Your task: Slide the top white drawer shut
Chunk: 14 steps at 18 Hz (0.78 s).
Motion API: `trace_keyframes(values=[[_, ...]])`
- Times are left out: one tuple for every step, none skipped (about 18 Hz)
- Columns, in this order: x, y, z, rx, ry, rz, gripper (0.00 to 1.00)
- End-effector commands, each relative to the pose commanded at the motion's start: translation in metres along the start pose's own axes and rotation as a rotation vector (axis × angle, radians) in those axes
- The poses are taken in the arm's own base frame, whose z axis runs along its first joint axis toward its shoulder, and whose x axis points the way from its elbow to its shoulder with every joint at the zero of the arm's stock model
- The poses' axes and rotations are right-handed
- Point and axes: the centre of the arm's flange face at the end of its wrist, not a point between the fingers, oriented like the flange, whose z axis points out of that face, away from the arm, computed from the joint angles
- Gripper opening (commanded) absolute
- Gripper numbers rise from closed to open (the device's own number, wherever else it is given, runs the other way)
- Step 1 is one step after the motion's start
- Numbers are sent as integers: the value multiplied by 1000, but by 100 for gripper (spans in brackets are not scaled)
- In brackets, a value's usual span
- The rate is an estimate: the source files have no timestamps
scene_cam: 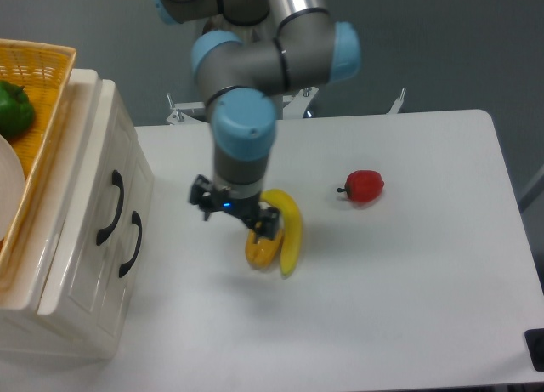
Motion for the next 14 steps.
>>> trace_keyframes(values=[[-5,4,0,-24,-22,35,100],[-14,11,1,-54,-41,82,100],[-24,18,2,-76,-48,128,100],[-33,24,7,-88,-43,166,100],[-42,28,12,-94,-36,186,100],[-49,32,15,-101,-34,201,100],[-58,39,16,-111,-37,204,100],[-72,51,15,-118,-40,200,100],[-84,61,14,-116,-40,184,100],[-94,69,15,-117,-38,180,100],[-102,76,15,-118,-38,184,100],[-111,85,14,-118,-37,189,100],[-117,92,11,-116,-38,201,100],[-122,96,7,-114,-43,213,100]])
